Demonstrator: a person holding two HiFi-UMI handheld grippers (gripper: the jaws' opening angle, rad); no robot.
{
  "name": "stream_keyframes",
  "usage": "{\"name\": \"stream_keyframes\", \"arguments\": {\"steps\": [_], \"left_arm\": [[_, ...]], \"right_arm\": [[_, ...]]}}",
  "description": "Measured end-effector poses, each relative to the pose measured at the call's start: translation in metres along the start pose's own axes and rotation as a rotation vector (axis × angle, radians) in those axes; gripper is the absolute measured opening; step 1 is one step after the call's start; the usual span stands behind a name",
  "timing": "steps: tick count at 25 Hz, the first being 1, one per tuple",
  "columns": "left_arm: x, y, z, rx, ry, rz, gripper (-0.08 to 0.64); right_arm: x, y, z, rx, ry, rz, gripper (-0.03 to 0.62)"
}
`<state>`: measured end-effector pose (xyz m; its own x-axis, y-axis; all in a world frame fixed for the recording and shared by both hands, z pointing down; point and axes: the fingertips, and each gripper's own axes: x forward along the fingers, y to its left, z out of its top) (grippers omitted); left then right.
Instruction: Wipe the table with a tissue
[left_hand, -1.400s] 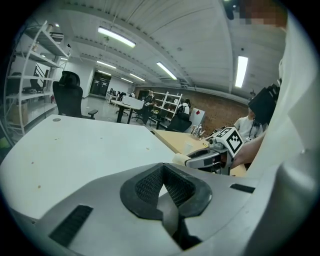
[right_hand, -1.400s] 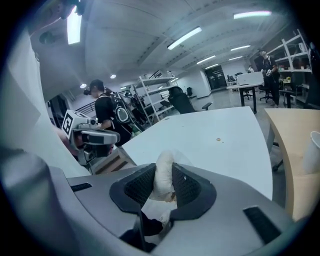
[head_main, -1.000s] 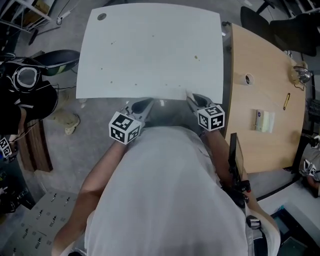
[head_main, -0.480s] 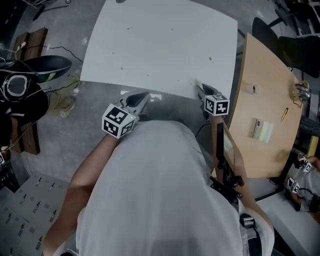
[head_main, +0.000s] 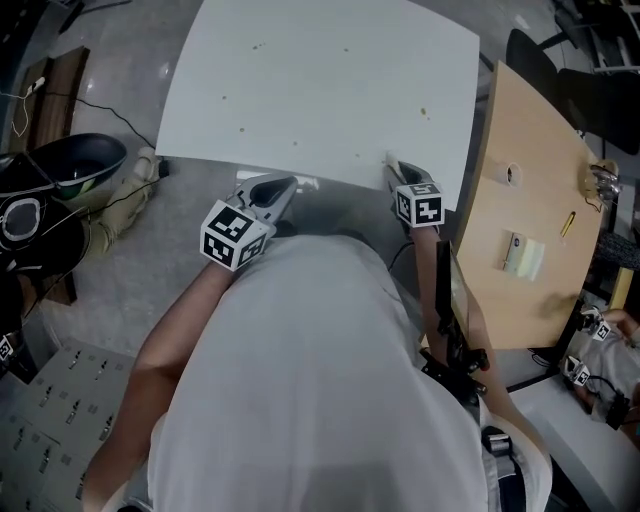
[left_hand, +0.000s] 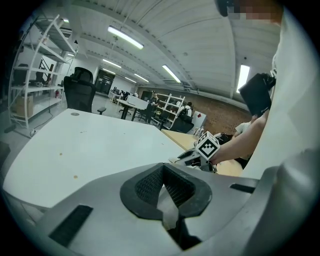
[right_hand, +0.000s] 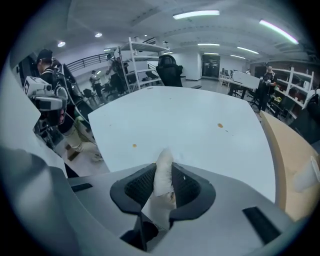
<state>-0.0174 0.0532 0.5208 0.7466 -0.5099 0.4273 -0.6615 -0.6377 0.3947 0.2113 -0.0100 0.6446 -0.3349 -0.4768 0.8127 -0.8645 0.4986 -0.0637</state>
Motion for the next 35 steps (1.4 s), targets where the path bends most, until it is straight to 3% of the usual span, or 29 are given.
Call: {"name": "stream_keyframes", "arguments": {"steps": [14,20,21,24,28,31,35], "left_arm": [[0.009,0.003,0.002,0.007,0.012,-0.03,0.004],[0.02,0.004,0.009,0.023,0.008,-0.052,0.005],[0.022,0.004,0.01,0.026,0.007,-0.054,0.005],[0.024,0.005,0.014,0.028,0.003,-0.056,0.005],[0.023,0.005,0.013,0.029,0.006,-0.058,0.005],[0.02,0.005,0.014,0.027,0.008,-0.051,0.004],[0.014,0.011,0.014,0.022,0.003,-0.034,0.005]], "right_arm": [[0.0,0.068,-0.008,-0.263,-0.003,0.135,0.097],[-0.013,0.082,-0.024,-0.539,0.03,0.312,0.097],[-0.017,0.077,-0.019,-0.513,0.003,0.31,0.097],[-0.027,0.044,0.003,-0.27,-0.114,0.212,0.097],[-0.02,0.007,-0.001,-0.044,-0.107,0.072,0.097],[-0.011,-0.001,-0.009,0.039,-0.059,0.01,0.097],[-0.008,0.006,-0.01,0.046,-0.046,-0.054,0.097]]}}
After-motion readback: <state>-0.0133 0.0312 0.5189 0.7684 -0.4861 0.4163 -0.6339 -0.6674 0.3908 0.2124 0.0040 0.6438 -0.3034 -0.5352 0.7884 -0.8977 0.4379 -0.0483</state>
